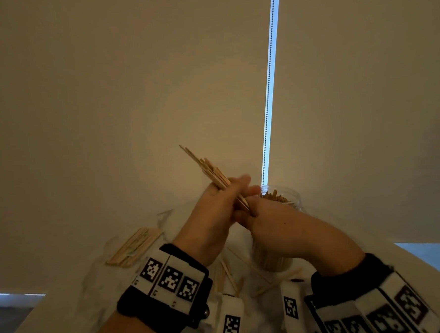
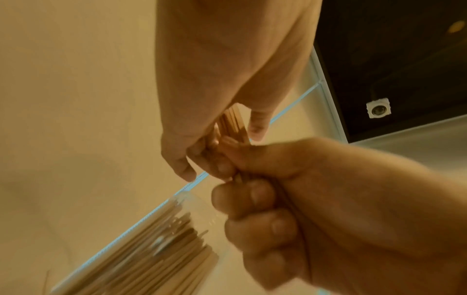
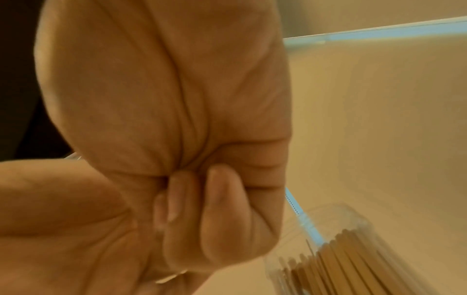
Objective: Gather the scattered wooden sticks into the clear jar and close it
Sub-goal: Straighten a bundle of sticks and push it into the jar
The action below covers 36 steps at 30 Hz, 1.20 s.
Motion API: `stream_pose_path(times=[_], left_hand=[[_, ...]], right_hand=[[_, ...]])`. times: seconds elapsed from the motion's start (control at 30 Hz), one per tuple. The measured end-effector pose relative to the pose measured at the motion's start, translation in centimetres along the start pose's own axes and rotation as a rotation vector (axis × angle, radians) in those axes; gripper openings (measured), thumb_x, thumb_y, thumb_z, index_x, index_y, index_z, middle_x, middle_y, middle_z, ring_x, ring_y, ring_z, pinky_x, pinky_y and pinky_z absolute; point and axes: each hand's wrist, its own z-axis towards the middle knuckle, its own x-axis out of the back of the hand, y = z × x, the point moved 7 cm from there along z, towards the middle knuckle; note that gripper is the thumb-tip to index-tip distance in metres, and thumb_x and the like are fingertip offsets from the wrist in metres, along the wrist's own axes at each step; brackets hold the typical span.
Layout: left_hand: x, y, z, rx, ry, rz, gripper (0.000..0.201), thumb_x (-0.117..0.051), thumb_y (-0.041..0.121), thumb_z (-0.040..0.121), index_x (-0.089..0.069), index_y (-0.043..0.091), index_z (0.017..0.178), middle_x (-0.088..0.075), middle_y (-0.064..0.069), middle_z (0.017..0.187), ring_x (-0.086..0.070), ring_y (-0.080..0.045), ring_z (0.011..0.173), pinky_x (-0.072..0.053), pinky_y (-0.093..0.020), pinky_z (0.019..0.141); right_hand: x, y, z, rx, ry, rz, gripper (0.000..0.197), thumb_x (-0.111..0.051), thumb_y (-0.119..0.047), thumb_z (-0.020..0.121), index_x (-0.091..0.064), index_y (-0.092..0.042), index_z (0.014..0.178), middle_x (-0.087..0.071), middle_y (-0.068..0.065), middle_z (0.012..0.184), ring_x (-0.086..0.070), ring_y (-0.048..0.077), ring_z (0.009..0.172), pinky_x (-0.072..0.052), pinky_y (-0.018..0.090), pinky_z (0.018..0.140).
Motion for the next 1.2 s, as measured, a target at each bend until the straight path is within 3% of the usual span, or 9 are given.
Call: stream_pose_path(times=[0.1,0.27,0.33,0.5,0.57,0.67,0.8,0.97,1.2], left_hand=[[3.1,2.2,0.6,-0.096,0.199,-0.112,0.043,-0.067,0.045,0.090,-0.054,0.018,0.121,-0.073,-0.010,0.111,-0.072,-0.023,0.101,-0.052,-0.043,0.093],[8.7,5.4,0.3,-0.206,0.421,-0.231,0.048,-0.054,0.052,0.095,-0.051,0.020,0.131,-0.070,-0.009,0.117,-0.069,-0.022,0.106,-0.048,-0.041,0.100],[8.7,5.6,0.3,-0.178,0.383,-0.164,0.043,-0.047,0.052,0.099,-0.057,0.018,0.125,-0.074,-0.008,0.112,-0.071,-0.022,0.104,-0.048,-0.040,0.098],[2.7,3.0,-0.4,-0.007,0.017,0.230,0.046,-0.039,0.046,0.105,-0.068,0.011,0.114,-0.078,-0.007,0.100,-0.074,-0.026,0.095,-0.056,-0.042,0.088],[1.6,2.2,-0.7,0.022,-0.025,0.303,0.046,-0.042,0.046,0.104,-0.071,0.010,0.110,-0.078,-0.006,0.098,-0.075,-0.025,0.092,-0.059,-0.039,0.084],[1.0,1.8,-0.9,0.015,-0.093,0.367,0.046,-0.048,0.047,0.101,-0.073,0.009,0.106,-0.078,-0.009,0.096,-0.075,-0.027,0.090,-0.062,-0.037,0.078],[0.3,2.7,-1.3,-0.135,-0.182,0.481,0.038,-0.066,0.043,0.091,-0.075,0.007,0.098,-0.077,-0.012,0.089,-0.076,-0.026,0.082,-0.061,-0.030,0.064],[2.7,4.0,-0.5,-0.210,-0.043,0.398,0.028,-0.076,0.026,0.085,-0.074,0.001,0.096,-0.076,-0.016,0.082,-0.073,-0.024,0.069,-0.057,-0.026,0.055],[3.8,3.3,-0.1,-0.220,0.157,0.070,0.032,-0.070,0.026,0.091,-0.070,-0.005,0.099,-0.073,-0.014,0.081,-0.072,-0.017,0.067,-0.055,-0.022,0.054]], right_hand=[[0.2,0.9,-0.7,-0.081,-0.075,-0.002,0.027,-0.041,-0.034,0.105,-0.048,-0.024,0.081,-0.051,-0.005,0.076,-0.048,0.010,0.066,-0.041,0.025,0.064],[0.0,0.4,-1.8,-0.078,-0.200,-0.088,0.025,-0.041,-0.038,0.105,-0.048,-0.028,0.083,-0.054,-0.006,0.085,-0.051,0.009,0.076,-0.041,0.024,0.070],[-0.1,0.0,-1.9,-0.064,-0.210,-0.104,0.026,-0.042,-0.038,0.104,-0.047,-0.029,0.080,-0.054,-0.007,0.084,-0.050,0.008,0.075,-0.041,0.024,0.069],[0.2,-1.0,-1.3,-0.040,-0.099,-0.082,0.025,-0.051,-0.038,0.099,-0.052,-0.029,0.075,-0.055,-0.007,0.073,-0.054,0.008,0.066,-0.045,0.024,0.065],[0.6,-0.3,-1.3,-0.071,-0.076,-0.119,0.019,-0.057,-0.040,0.096,-0.063,-0.024,0.089,-0.062,-0.002,0.081,-0.062,0.012,0.075,-0.053,0.027,0.073],[1.2,1.4,-0.9,-0.162,0.001,-0.179,0.038,-0.066,-0.047,0.088,-0.066,-0.020,0.115,-0.066,0.002,0.098,-0.065,0.017,0.089,-0.055,0.033,0.086],[1.1,2.6,-0.2,-0.223,0.059,-0.170,0.053,-0.074,-0.052,0.079,-0.063,-0.020,0.120,-0.066,0.001,0.099,-0.065,0.016,0.087,-0.056,0.033,0.082],[2.1,1.5,-0.2,-0.104,0.169,-0.024,0.048,-0.080,-0.058,0.068,-0.060,-0.026,0.096,-0.061,-0.007,0.082,-0.059,0.008,0.074,-0.045,0.025,0.061],[4.9,0.7,-1.1,-0.005,0.616,0.091,0.050,-0.044,-0.069,0.091,-0.067,-0.025,0.082,-0.055,-0.007,0.062,-0.055,0.008,0.061,-0.034,0.018,0.056]])
